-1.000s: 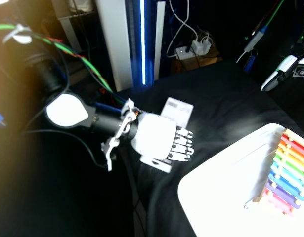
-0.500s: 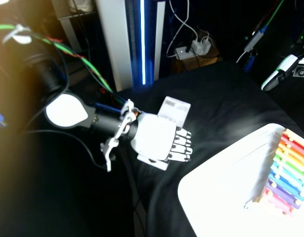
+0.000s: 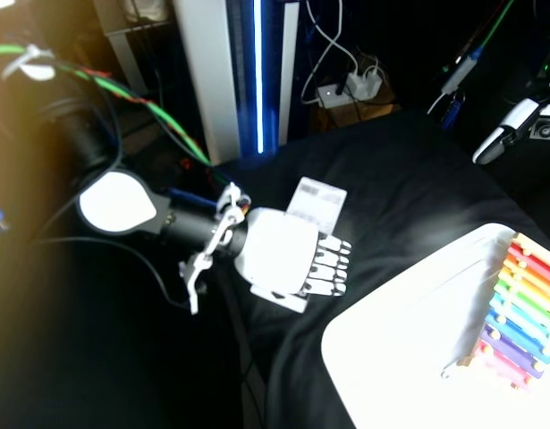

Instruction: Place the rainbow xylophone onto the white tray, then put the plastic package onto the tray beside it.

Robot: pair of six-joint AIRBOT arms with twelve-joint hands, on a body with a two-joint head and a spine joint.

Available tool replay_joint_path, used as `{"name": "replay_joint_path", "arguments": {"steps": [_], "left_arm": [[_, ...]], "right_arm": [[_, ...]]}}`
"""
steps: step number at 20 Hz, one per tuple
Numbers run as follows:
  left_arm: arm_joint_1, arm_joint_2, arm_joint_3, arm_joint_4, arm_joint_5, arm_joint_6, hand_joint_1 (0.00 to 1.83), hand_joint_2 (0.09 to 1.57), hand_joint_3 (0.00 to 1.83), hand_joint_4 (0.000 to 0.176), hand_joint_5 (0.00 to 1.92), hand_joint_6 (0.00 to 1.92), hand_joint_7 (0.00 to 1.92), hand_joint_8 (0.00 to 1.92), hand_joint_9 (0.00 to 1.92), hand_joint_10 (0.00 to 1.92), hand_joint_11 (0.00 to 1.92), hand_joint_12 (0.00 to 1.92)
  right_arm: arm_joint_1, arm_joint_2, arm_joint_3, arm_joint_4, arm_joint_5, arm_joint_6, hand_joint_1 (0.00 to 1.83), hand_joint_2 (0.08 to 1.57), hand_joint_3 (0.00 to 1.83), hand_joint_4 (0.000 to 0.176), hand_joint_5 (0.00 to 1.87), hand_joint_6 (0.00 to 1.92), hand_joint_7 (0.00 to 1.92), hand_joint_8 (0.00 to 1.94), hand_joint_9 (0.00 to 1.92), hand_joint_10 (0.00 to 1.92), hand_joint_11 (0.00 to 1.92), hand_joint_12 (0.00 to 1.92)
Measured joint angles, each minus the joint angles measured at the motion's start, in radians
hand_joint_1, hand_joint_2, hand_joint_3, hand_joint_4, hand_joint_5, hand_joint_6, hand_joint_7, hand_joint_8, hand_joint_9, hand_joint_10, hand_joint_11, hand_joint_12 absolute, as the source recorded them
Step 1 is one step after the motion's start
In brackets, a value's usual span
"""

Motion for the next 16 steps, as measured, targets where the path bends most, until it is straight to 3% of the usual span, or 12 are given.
{"name": "replay_joint_path", "arguments": {"steps": [1,4,5,6,7,9,10,12,13,14,15,16], "left_arm": [[0.004,0.001,-0.002,-0.002,-0.003,0.000,0.92,0.74,0.00,0.167,0.00,0.00,0.00,0.00,0.00,0.00,0.00,0.00],[0.004,0.001,-0.002,-0.002,-0.004,0.000,0.93,0.74,0.00,0.174,0.00,0.00,0.00,0.00,0.00,0.00,0.00,0.00],[0.006,0.001,-0.002,-0.003,-0.004,0.000,0.92,0.74,0.00,0.172,0.00,0.00,0.00,0.00,0.00,0.00,0.00,0.00],[0.009,0.001,-0.003,-0.003,-0.009,0.000,0.94,0.75,0.00,0.175,0.00,0.00,0.00,0.00,0.00,0.00,0.00,0.00],[0.010,0.001,-0.003,-0.003,-0.008,0.000,0.92,0.74,0.00,0.170,0.00,0.00,0.00,0.00,0.00,0.00,0.00,0.00],[0.010,0.001,-0.003,-0.003,-0.011,0.000,0.91,0.75,0.00,0.158,0.00,0.00,0.00,0.00,0.00,0.00,0.00,0.00],[0.010,0.001,-0.003,-0.003,-0.011,0.000,0.92,0.75,0.00,0.160,0.00,0.00,0.00,0.00,0.00,0.00,0.00,0.00],[0.013,0.001,-0.003,-0.003,-0.010,0.000,0.91,0.75,0.00,0.156,0.00,0.00,0.00,0.00,0.00,0.00,0.00,0.00],[0.014,0.001,-0.003,-0.003,-0.010,0.000,0.91,0.74,0.00,0.170,0.00,0.00,0.00,0.00,0.00,0.00,0.00,0.00],[0.013,0.001,-0.003,-0.003,-0.010,0.000,0.92,0.74,0.00,0.157,0.00,0.00,0.00,0.00,0.00,0.00,0.00,0.00],[0.013,0.001,-0.005,-0.004,-0.011,0.000,0.91,0.74,0.00,0.142,0.00,0.00,0.00,0.00,0.00,0.00,0.00,0.00],[0.013,0.001,-0.005,-0.004,-0.011,0.000,0.91,0.74,0.00,0.125,0.00,0.00,0.00,0.00,0.00,0.00,0.00,0.00]], "right_arm": [[0.000,-0.002,0.001,0.007,-0.002,0.000,1.56,1.06,0.00,0.000,0.62,0.00,0.70,0.01,0.76,0.01,0.43,0.66],[0.006,-0.003,0.003,0.007,-0.003,0.001,1.60,1.04,0.00,0.000,0.80,0.01,0.84,0.01,0.86,0.01,0.49,0.61],[0.006,-0.003,0.003,0.008,-0.003,0.001,1.51,1.11,0.00,0.000,0.86,0.00,0.89,0.83,0.86,1.02,0.50,0.69],[0.006,-0.003,0.003,0.010,-0.003,0.001,1.37,1.17,0.02,0.000,0.78,1.03,0.82,1.16,0.76,1.34,0.56,0.79],[0.006,-0.003,0.003,0.015,-0.003,0.003,1.33,1.22,0.01,0.000,0.73,1.30,0.77,1.32,0.68,1.45,0.54,0.98],[0.007,-0.003,0.003,0.021,-0.001,0.005,1.33,1.24,0.00,0.000,0.72,1.23,0.75,1.42,0.67,1.56,0.57,1.25],[0.007,-0.003,0.003,0.024,-0.002,0.008,1.32,1.27,0.00,0.000,0.68,1.27,0.64,1.57,0.67,1.65,0.66,1.55],[0.007,-0.003,0.003,0.023,-0.009,0.021,1.18,1.30,0.00,0.000,0.67,1.34,0.64,1.66,0.65,1.62,0.75,1.70],[0.007,-0.003,0.003,0.019,-0.012,0.023,1.14,1.31,0.00,0.000,0.66,1.39,0.63,1.68,0.67,1.75,0.83,1.82],[0.007,-0.003,0.003,0.012,-0.016,0.023,1.27,1.30,0.00,0.000,0.55,1.47,0.63,1.62,0.67,1.89,0.87,1.90],[0.006,-0.003,0.003,0.007,-0.016,0.024,1.54,1.17,0.00,0.000,0.52,1.56,0.53,1.79,0.75,1.91,0.95,1.92],[0.006,-0.004,0.003,-0.006,-0.016,0.023,1.61,1.14,0.00,0.000,0.52,1.59,0.51,1.87,0.80,1.92,1.01,1.92]]}}
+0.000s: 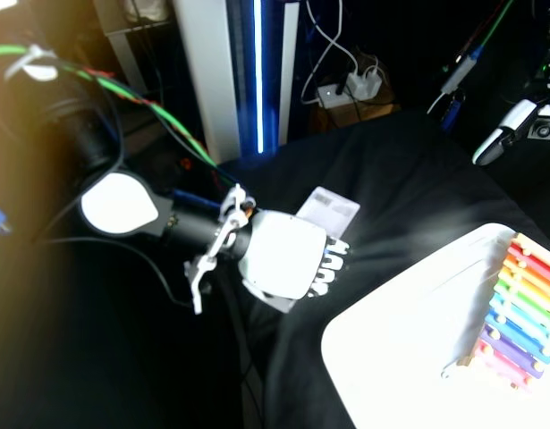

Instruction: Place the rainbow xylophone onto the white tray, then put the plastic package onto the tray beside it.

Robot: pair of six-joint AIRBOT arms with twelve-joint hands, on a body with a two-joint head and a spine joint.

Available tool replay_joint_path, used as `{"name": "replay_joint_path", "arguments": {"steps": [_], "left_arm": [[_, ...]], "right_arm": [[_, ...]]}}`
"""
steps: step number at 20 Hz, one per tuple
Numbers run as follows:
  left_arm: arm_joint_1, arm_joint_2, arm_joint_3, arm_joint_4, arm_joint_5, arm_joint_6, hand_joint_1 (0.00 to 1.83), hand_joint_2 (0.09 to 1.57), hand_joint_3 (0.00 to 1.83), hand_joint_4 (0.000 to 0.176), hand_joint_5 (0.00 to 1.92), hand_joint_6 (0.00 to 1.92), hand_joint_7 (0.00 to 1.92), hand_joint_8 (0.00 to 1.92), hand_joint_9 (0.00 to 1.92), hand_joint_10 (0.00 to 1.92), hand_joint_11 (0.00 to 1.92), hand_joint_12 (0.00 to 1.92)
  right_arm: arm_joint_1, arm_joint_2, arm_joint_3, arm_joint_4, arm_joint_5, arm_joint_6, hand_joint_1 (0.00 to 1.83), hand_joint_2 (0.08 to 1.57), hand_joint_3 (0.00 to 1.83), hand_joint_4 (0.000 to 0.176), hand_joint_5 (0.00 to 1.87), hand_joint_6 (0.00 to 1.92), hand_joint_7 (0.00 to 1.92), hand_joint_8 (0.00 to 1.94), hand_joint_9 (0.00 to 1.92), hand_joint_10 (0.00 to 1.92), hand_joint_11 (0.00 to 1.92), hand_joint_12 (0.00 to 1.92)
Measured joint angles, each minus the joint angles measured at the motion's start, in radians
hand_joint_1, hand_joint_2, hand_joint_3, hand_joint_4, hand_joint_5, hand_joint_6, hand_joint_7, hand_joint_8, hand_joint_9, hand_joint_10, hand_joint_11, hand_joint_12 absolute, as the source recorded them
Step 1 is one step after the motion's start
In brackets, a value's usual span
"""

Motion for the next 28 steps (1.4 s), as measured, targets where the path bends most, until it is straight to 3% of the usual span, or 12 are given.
{"name": "replay_joint_path", "arguments": {"steps": [6,7,8,13,14,16,18,19,21,22,24,28], "left_arm": [[0.006,0.000,-0.001,-0.001,-0.002,0.000,0.90,0.74,0.00,0.126,0.00,0.00,0.00,0.00,0.00,0.00,0.00,0.00],[0.007,0.000,-0.001,0.000,0.000,0.000,0.90,0.75,0.00,0.120,0.00,0.00,0.00,0.00,0.00,0.00,0.00,0.00],[0.007,0.000,-0.001,0.000,0.001,0.000,0.90,0.75,0.00,0.122,0.00,0.00,0.00,0.00,0.00,0.00,0.00,0.00],[0.007,0.000,-0.001,-0.001,0.000,0.000,0.90,0.76,0.01,0.141,0.00,0.00,0.00,0.00,0.00,0.00,0.00,0.00],[0.007,0.000,-0.001,-0.001,0.000,0.000,0.90,0.75,0.00,0.132,0.00,0.00,0.00,0.00,0.00,0.00,0.00,0.00],[0.007,0.000,-0.001,-0.001,0.001,0.000,0.91,0.75,0.00,0.143,0.00,0.00,0.00,0.00,0.00,0.00,0.00,0.00],[0.007,0.000,-0.001,-0.001,0.001,0.000,0.91,0.75,0.00,0.137,0.00,0.00,0.00,0.00,0.00,0.00,0.00,0.00],[0.007,0.000,-0.001,-0.001,0.002,0.000,0.91,0.75,0.00,0.153,0.00,0.00,0.00,0.00,0.00,0.00,0.00,0.00],[0.008,0.000,-0.001,-0.003,0.005,0.000,0.88,0.75,0.00,0.140,0.00,0.00,0.00,0.00,0.00,0.00,0.00,0.00],[0.011,0.000,-0.001,-0.003,0.003,0.000,0.87,0.75,0.00,0.140,0.00,0.00,0.00,0.00,0.00,0.00,0.00,0.00],[0.011,0.000,-0.001,0.000,0.009,0.000,0.89,0.76,0.00,0.129,0.00,0.00,0.00,0.00,0.00,0.00,0.00,0.00],[0.011,0.004,-0.001,-0.004,0.010,0.000,0.94,0.76,0.00,0.154,0.00,0.00,0.00,0.00,0.00,0.00,0.00,0.00]], "right_arm": [[-0.001,-0.004,-0.002,-0.018,-0.004,-0.019,1.54,1.13,0.00,0.000,0.50,1.80,0.56,1.94,0.86,1.92,1.05,1.92],[-0.001,-0.004,-0.002,-0.018,-0.004,-0.019,1.54,1.13,0.00,0.016,0.48,1.88,0.55,1.94,0.84,1.92,1.04,1.92],[-0.001,-0.004,-0.002,-0.018,-0.004,-0.019,1.57,1.13,0.00,0.002,0.49,1.90,0.57,1.94,0.86,1.92,1.05,1.92],[-0.001,-0.004,-0.003,-0.009,-0.003,-0.022,1.63,1.09,0.00,0.000,0.52,1.80,0.60,1.94,0.82,1.92,0.98,1.92],[-0.001,-0.004,-0.003,-0.002,0.000,-0.024,1.51,1.18,0.04,0.000,0.49,1.71,0.63,1.60,0.75,1.65,0.84,1.76],[-0.001,-0.003,-0.003,0.034,0.016,-0.050,1.62,1.13,0.01,0.000,0.52,1.57,0.69,1.49,0.78,1.56,0.78,1.31],[0.000,0.007,-0.003,0.082,0.020,-0.073,1.38,1.17,0.01,0.000,0.58,1.50,0.83,1.34,0.87,1.74,0.93,1.77],[0.005,0.008,-0.003,0.081,0.019,-0.080,1.62,1.05,0.00,0.000,0.61,1.54,0.81,1.68,0.93,1.85,1.01,1.89],[0.037,0.022,-0.023,0.053,0.004,-0.107,1.67,1.04,0.00,0.000,0.57,1.73,0.78,1.92,0.96,1.92,1.06,1.92],[0.057,0.026,-0.028,0.057,0.007,-0.113,1.43,1.11,0.09,0.000,0.59,1.69,0.81,1.48,0.94,1.88,1.04,1.92],[0.086,0.037,-0.034,0.077,0.015,-0.126,1.48,0.90,0.59,0.000,0.61,1.63,0.77,1.49,0.83,1.64,0.92,1.87],[0.113,0.044,-0.034,0.063,0.015,-0.140,1.50,0.94,0.46,0.000,0.54,1.68,0.77,1.42,0.82,1.47,0.83,1.75]]}}
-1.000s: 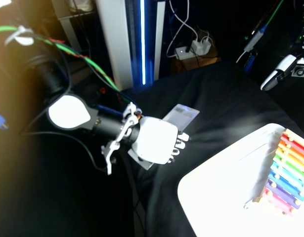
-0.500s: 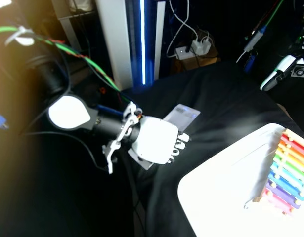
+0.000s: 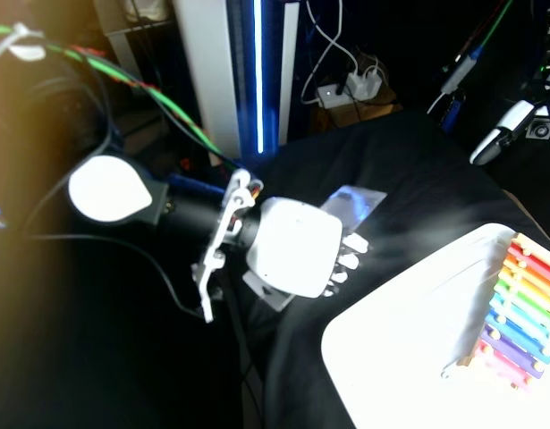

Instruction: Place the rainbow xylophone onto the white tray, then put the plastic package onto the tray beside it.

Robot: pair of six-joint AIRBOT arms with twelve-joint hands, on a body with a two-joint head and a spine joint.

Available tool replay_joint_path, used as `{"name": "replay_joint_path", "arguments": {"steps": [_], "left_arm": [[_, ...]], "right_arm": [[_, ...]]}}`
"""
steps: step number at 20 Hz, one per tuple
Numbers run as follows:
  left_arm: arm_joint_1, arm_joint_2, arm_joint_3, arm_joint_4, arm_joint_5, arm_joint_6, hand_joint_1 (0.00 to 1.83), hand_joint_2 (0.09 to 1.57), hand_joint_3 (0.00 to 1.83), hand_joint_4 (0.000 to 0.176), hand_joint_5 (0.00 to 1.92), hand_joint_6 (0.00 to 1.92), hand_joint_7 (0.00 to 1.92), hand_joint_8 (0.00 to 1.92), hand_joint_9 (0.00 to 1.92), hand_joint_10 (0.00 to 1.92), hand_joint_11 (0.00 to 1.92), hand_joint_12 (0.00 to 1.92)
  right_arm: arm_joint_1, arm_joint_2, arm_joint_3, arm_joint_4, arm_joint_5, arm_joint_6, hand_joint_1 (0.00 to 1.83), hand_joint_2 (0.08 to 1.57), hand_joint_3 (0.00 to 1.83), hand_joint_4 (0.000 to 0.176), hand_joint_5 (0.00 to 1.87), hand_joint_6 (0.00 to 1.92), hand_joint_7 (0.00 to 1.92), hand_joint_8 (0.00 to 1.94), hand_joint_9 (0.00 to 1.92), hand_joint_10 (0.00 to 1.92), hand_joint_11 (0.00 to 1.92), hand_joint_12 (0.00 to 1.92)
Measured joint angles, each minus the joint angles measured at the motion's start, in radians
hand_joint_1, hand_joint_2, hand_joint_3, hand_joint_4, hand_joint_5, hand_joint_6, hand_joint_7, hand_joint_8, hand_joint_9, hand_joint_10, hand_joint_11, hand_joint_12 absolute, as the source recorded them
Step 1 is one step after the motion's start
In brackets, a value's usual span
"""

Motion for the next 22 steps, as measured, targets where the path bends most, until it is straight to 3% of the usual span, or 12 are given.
{"name": "replay_joint_path", "arguments": {"steps": [1,4,7,10,11,14,16,18,19,20,21,22], "left_arm": [[0.000,0.000,0.000,0.001,0.001,0.000,0.93,0.76,0.00,0.162,0.00,0.00,0.00,0.00,0.00,0.00,0.00,0.00],[0.000,0.000,0.000,0.001,0.001,0.000,0.90,0.76,0.00,0.139,0.00,0.00,0.00,0.00,0.00,0.00,0.00,0.00],[0.000,0.000,0.000,0.001,0.002,0.000,0.95,0.76,0.00,0.146,0.00,0.00,0.00,0.00,0.00,0.00,0.00,0.00],[0.001,0.000,-0.002,0.001,0.002,0.000,0.89,0.74,0.00,0.148,0.00,0.00,0.00,0.00,0.00,0.00,0.03,0.01],[0.001,0.000,-0.002,0.001,0.003,0.000,0.95,0.76,0.00,0.129,0.00,0.00,0.00,0.00,0.00,0.00,0.00,0.00],[0.001,0.000,-0.004,0.000,0.001,0.000,1.12,0.74,0.00,0.131,0.00,0.00,0.00,0.00,0.00,0.00,0.00,0.00],[0.001,0.000,-0.005,0.001,0.002,0.000,1.06,0.75,0.00,0.122,0.00,0.00,0.00,0.00,0.00,0.00,0.00,0.00],[0.001,0.001,-0.006,0.001,0.002,0.000,1.07,0.75,0.00,0.145,0.00,0.00,0.00,0.00,0.00,0.00,0.00,0.00],[0.001,0.001,-0.006,0.002,0.001,0.000,1.08,0.75,0.00,0.151,0.00,0.00,0.00,0.00,0.00,0.00,0.00,0.00],[0.001,0.001,-0.006,0.002,0.002,0.000,1.08,0.76,0.00,0.142,0.00,0.00,0.00,0.00,0.00,0.00,0.00,0.00],[0.001,0.002,-0.007,0.002,0.002,0.000,1.07,0.75,0.00,0.143,0.00,0.00,0.00,0.00,0.00,0.00,0.00,0.00],[0.001,0.002,-0.010,0.002,0.000,0.000,1.08,0.76,0.00,0.133,0.00,0.00,0.00,0.00,0.00,0.00,0.00,0.00]], "right_arm": [[0.010,0.002,0.000,-0.003,-0.003,-0.004,1.50,0.97,0.39,0.000,0.55,1.66,0.78,1.38,0.83,1.44,0.84,1.73],[0.037,0.006,0.000,0.006,-0.003,-0.008,1.50,0.92,0.47,0.000,0.58,1.70,0.80,1.38,0.85,1.42,0.84,1.74],[0.051,0.005,0.007,0.012,0.000,-0.014,1.49,1.09,0.12,0.000,0.56,1.57,0.80,1.31,0.84,1.36,0.81,1.65],[0.071,0.005,0.023,0.021,-0.008,-0.019,1.49,1.15,0.06,0.000,0.52,1.51,0.75,1.36,0.79,1.46,0.84,1.72],[0.084,0.003,0.034,0.019,-0.015,-0.022,1.49,1.14,0.03,0.000,0.53,1.50,0.77,1.32,0.83,1.40,0.80,1.59],[0.116,-0.017,0.061,0.021,-0.030,-0.026,1.50,1.09,0.00,0.000,0.63,1.57,0.89,1.15,0.98,1.15,0.84,1.43],[0.137,-0.036,0.080,0.020,-0.034,-0.027,1.50,1.11,0.00,0.000,0.59,1.70,0.83,1.25,0.93,1.24,0.84,1.53],[0.150,-0.058,0.101,0.020,-0.040,-0.027,1.63,1.07,0.00,0.000,0.57,1.74,0.85,1.25,0.96,1.19,0.90,1.26],[0.156,-0.069,0.114,0.022,-0.044,-0.026,1.64,1.03,0.00,0.000,0.60,1.72,0.82,1.46,0.99,1.12,0.92,1.41],[0.166,-0.078,0.126,0.018,-0.048,-0.027,1.66,1.00,0.00,0.000,0.59,1.76,0.77,1.61,0.94,1.48,0.90,1.60],[0.172,-0.086,0.136,0.019,-0.058,-0.027,1.64,1.02,0.01,0.000,0.58,1.78,0.77,1.64,0.93,1.27,0.87,1.61],[0.179,-0.091,0.142,0.018,-0.066,-0.027,1.69,0.96,0.00,0.000,0.60,1.79,0.81,1.67,0.98,1.52,0.95,1.62]]}}
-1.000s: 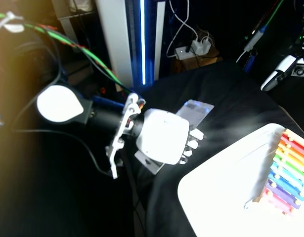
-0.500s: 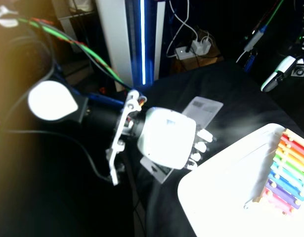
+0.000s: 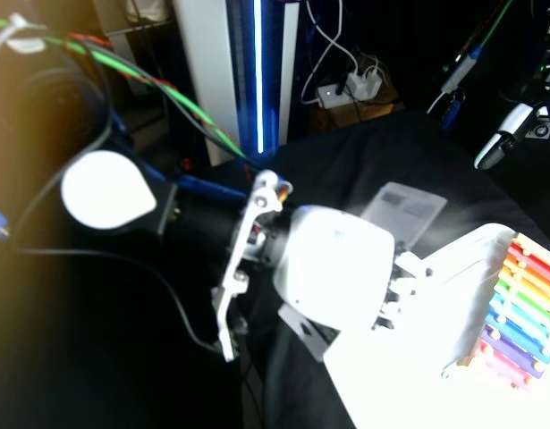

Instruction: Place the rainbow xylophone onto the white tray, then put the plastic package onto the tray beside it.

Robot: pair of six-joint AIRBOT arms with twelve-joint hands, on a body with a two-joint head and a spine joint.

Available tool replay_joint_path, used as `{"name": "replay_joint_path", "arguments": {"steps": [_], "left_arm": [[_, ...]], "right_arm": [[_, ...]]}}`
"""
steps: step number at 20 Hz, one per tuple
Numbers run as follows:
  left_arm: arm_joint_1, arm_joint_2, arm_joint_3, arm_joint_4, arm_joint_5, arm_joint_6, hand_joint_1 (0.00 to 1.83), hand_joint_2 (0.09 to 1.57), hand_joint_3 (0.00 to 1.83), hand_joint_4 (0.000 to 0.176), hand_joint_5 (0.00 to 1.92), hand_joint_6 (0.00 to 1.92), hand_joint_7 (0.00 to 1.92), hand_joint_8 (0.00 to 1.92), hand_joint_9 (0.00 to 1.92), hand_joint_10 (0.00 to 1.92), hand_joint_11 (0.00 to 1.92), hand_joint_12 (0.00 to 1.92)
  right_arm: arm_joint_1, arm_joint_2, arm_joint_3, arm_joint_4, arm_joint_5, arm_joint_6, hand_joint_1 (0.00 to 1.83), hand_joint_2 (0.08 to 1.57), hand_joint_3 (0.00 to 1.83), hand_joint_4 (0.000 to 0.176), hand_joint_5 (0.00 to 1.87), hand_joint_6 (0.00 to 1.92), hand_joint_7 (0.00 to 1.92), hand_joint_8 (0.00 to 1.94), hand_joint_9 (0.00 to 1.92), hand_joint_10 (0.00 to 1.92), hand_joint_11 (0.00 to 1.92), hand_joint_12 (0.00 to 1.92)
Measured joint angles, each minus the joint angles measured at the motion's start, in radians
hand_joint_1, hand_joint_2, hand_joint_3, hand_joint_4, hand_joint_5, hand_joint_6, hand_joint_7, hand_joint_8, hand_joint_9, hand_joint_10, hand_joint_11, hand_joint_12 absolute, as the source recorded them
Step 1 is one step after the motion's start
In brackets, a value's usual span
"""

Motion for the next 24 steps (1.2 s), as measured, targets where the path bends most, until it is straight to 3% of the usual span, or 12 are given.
{"name": "replay_joint_path", "arguments": {"steps": [1,2,4,5,6,8,9,14,17,20,22,24], "left_arm": [[0.000,0.000,-0.001,0.004,0.000,0.000,1.10,0.76,0.00,0.122,0.00,0.00,0.00,0.00,0.00,0.00,0.00,0.00],[0.000,0.000,-0.002,0.005,0.000,0.000,1.11,0.75,0.00,0.122,0.00,0.00,0.00,0.00,0.00,0.00,0.00,0.00],[0.000,0.000,-0.003,0.007,-0.002,0.000,1.09,0.75,0.00,0.137,0.00,0.00,0.00,0.00,0.00,0.00,0.00,0.00],[0.000,0.003,-0.008,0.005,-0.001,0.000,1.07,0.74,0.00,0.135,0.00,0.00,0.00,0.00,0.00,0.00,0.00,0.00],[0.000,0.007,-0.009,0.011,-0.002,0.000,1.06,0.74,0.00,0.123,0.00,0.00,0.00,0.00,0.00,0.00,0.00,0.00],[0.000,0.007,-0.010,0.010,-0.009,0.000,1.02,0.76,0.00,0.081,0.00,0.00,0.00,0.00,0.00,0.00,0.00,0.00],[0.000,0.007,-0.010,0.011,-0.010,0.000,0.97,0.77,0.01,0.087,0.00,0.00,0.00,0.00,0.00,0.00,0.00,0.00],[0.000,0.007,-0.014,0.022,-0.009,0.000,0.99,0.78,0.01,0.011,0.00,0.00,0.00,0.00,0.00,0.00,0.00,0.00],[0.000,0.008,-0.014,0.024,-0.011,0.000,1.00,0.79,0.01,0.038,0.00,0.00,0.00,0.00,0.00,0.00,0.00,0.00],[0.000,0.008,-0.015,0.024,-0.013,0.000,1.00,0.80,0.01,0.005,0.00,0.00,0.00,0.00,0.00,0.00,0.00,0.00],[0.000,0.011,-0.018,0.025,-0.017,0.000,0.99,0.79,0.00,0.039,0.00,0.00,0.00,0.00,0.00,0.00,0.00,0.00],[0.000,0.011,-0.018,0.025,-0.018,0.000,0.97,0.80,0.01,0.017,0.00,0.00,0.00,0.00,0.00,0.00,0.00,0.00]], "right_arm": [[0.013,-0.009,0.010,-0.010,-0.010,0.000,1.55,0.88,0.45,0.000,0.62,1.78,0.82,1.44,0.92,1.41,0.93,1.65],[0.039,-0.013,0.011,-0.051,-0.031,0.002,1.63,0.81,0.52,0.000,0.61,1.84,0.81,1.68,0.90,1.36,0.96,1.76],[0.084,-0.016,0.011,-0.103,-0.064,0.008,1.63,0.96,0.09,0.000,0.64,1.92,0.77,1.84,0.90,1.84,0.97,1.89],[0.095,-0.019,0.018,-0.102,-0.068,0.012,1.43,1.04,0.19,0.000,0.63,1.92,0.83,1.44,0.93,1.82,1.01,1.84],[0.097,-0.035,0.038,-0.098,-0.070,0.018,1.40,0.99,0.30,0.000,0.63,1.89,0.88,1.32,0.97,1.75,1.03,1.78],[0.097,-0.072,0.081,-0.110,-0.090,0.040,1.53,1.02,0.06,0.000,0.60,1.91,0.85,1.84,1.03,1.88,1.13,1.90],[0.097,-0.086,0.097,-0.121,-0.093,0.050,1.60,1.00,0.02,0.000,0.63,1.92,0.88,1.85,1.04,1.86,1.13,1.89],[0.097,-0.158,0.171,-0.119,-0.120,0.090,1.64,1.01,0.00,0.000,0.55,1.92,0.80,1.92,0.93,1.89,0.99,1.88],[0.097,-0.182,0.191,-0.117,-0.137,0.099,1.62,1.01,0.00,0.000,0.54,1.78,0.77,1.83,0.91,1.84,1.00,1.80],[0.097,-0.199,0.196,-0.117,-0.148,0.098,1.64,1.01,0.00,0.000,0.61,1.69,0.73,1.65,0.84,1.69,0.91,1.70],[0.097,-0.207,0.198,-0.122,-0.146,0.099,1.57,1.01,0.00,0.000,0.62,1.57,0.78,1.62,0.91,1.71,1.00,1.75],[0.097,-0.208,0.202,-0.120,-0.145,0.098,1.29,1.14,0.01,0.000,0.76,1.16,0.89,1.37,0.92,1.59,1.01,1.72]]}}
